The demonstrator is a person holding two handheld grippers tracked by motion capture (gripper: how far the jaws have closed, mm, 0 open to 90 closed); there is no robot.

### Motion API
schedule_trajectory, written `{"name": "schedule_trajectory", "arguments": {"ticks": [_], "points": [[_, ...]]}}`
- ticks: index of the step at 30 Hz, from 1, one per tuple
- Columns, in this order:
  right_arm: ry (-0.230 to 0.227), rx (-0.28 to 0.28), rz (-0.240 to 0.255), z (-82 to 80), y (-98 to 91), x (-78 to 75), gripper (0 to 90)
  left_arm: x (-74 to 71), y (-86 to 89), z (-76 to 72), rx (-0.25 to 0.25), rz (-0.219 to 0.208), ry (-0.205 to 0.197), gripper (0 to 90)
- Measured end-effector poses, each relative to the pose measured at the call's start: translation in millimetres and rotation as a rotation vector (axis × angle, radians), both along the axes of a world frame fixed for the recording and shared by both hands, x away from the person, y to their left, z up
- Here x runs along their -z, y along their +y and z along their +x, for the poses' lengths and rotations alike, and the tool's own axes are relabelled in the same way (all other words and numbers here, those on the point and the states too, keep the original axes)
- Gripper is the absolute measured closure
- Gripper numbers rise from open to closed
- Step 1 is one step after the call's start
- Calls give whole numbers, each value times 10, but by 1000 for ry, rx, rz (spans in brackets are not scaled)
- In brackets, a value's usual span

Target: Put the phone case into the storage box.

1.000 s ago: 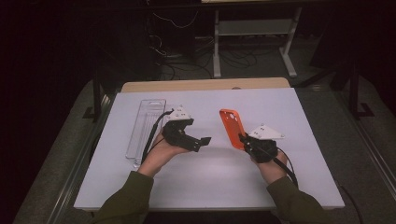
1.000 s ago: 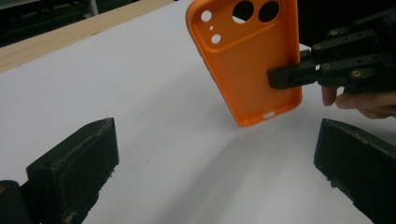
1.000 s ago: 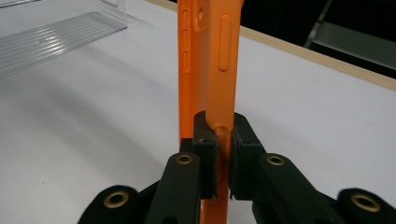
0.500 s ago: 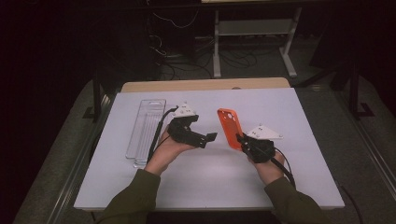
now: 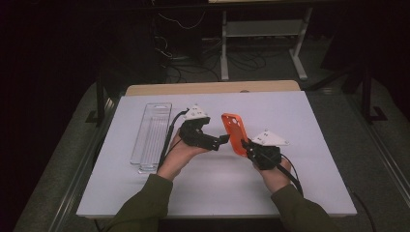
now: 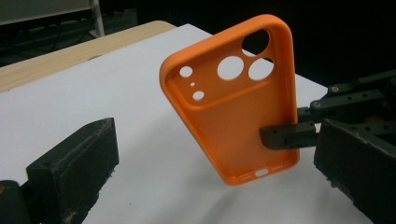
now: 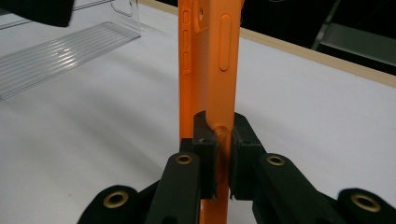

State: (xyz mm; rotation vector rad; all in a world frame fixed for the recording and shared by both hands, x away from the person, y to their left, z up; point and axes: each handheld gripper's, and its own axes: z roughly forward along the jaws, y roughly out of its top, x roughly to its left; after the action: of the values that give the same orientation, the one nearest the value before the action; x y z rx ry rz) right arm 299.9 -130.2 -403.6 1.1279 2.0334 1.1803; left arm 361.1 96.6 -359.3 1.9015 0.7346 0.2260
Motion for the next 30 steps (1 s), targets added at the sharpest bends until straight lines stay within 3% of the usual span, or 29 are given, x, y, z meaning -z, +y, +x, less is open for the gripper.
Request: {"name": "schedule_trajectory", "arguments": {"ticks": [17,30], "points": [[-3,-7,26,-39,94,3,815,21,-114,61,15,-10,-1,0],[-15,-24,36,-73,148,-6,815,67,-243,86,0,-50,22,0]]}}
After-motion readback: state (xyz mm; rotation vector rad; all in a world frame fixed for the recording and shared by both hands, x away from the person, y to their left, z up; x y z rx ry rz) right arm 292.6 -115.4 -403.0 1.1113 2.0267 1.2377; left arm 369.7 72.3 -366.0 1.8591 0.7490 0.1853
